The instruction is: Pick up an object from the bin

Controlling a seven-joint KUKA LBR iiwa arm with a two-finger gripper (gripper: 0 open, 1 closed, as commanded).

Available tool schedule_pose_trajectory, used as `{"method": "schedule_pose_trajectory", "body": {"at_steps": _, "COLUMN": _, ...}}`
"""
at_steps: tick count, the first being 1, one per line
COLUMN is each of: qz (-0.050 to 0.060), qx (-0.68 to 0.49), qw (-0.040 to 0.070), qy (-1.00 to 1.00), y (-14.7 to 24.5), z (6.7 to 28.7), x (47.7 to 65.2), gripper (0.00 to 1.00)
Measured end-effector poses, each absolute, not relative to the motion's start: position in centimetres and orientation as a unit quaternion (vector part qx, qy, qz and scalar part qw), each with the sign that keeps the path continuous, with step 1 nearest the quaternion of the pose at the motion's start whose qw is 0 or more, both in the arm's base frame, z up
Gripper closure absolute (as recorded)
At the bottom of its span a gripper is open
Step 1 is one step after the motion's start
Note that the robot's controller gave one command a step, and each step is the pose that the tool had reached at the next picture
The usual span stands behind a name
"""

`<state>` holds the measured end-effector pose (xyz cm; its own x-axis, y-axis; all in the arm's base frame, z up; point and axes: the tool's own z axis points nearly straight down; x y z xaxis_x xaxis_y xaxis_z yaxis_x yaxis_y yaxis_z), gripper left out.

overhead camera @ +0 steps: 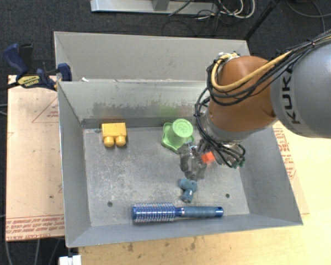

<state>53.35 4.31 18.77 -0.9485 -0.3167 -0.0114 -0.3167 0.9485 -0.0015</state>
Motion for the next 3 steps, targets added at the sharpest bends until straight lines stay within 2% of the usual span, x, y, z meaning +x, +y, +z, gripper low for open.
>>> {"method": "schedule_pose_trajectory", "body": {"at_steps": 1, "qz": 0.001, "qx": -0.160, "qw": 0.001, "qy": 0.987, "y": 4.3, "z": 18.3, "x": 53.2, "gripper": 0.00}}
{"method": "schedule_pose_trajectory", "body": {"at_steps": 2, "qz": 0.000, "qx": -0.284, "qw": -0.001, "qy": 0.959, "y": 0.9, "z": 7.8, "x": 51.9, "gripper": 0.00}}
{"method": "schedule_pose_trajectory", "body": {"at_steps": 3, "qz": -0.001, "qx": -0.453, "qw": 0.003, "qy": 0.891, "y": 0.5, "z": 14.2, "x": 53.9, "gripper": 0.00}}
